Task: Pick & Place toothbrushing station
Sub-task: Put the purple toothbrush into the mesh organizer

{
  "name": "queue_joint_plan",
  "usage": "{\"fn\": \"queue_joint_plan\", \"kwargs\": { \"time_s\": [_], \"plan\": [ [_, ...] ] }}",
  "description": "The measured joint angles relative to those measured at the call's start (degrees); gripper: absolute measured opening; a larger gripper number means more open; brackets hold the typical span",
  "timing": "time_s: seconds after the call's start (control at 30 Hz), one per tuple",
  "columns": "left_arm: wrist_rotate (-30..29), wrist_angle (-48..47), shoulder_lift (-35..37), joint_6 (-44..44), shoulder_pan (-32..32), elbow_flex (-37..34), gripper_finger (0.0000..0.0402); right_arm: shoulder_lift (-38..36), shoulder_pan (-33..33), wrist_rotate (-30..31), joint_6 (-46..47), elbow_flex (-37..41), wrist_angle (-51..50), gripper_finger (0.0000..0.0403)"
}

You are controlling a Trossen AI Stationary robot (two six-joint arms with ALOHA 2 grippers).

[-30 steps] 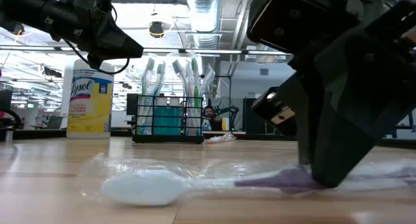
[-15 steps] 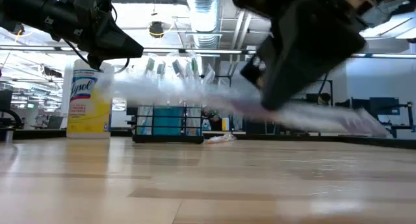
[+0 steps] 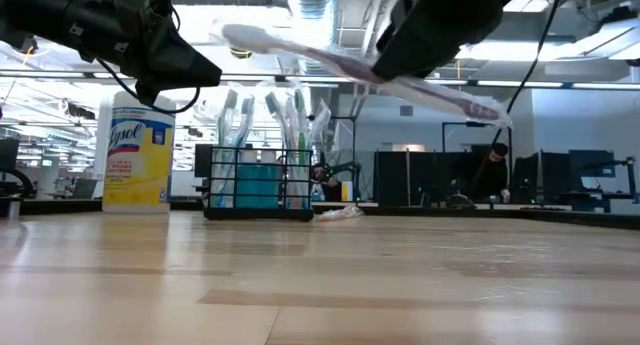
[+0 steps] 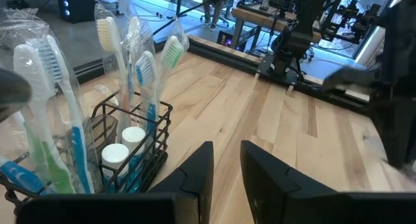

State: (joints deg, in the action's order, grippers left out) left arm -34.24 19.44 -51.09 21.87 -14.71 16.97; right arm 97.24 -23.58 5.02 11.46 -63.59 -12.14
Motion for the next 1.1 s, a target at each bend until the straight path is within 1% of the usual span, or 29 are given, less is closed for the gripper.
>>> {"fn": "queue_joint_plan", "kwargs": {
  "time_s": [0.27,0.37,0.5,0.67,0.83,1.1],
  "plan": [
    [0.0,0.4,0.0,-0.1,0.0,0.0,0.0071,-4.3,0.8,4.0,-1.6,0.0,-3.3,0.0000],
    [0.0,0.5,0.0,-0.2,0.0,0.0,0.0071,-5.5,1.4,4.3,-2.5,0.1,-4.4,0.0000],
    [0.0,0.9,0.0,-0.2,0.0,0.0,0.0071,-7.2,2.5,5.7,-3.1,0.8,-4.2,0.0001],
    [0.0,1.3,0.0,-0.2,0.0,0.0,0.0071,-11.2,4.6,7.4,-4.0,2.8,-3.6,0.0004],
    [0.0,1.8,0.0,-0.2,0.0,0.0,0.0071,-14.3,6.4,8.4,-5.0,2.9,-2.6,0.0003],
    [0.0,6.1,0.0,-0.6,0.0,0.0,0.0071,-15.7,8.3,8.4,-7.2,2.9,-0.4,0.0002]
  ]
}}
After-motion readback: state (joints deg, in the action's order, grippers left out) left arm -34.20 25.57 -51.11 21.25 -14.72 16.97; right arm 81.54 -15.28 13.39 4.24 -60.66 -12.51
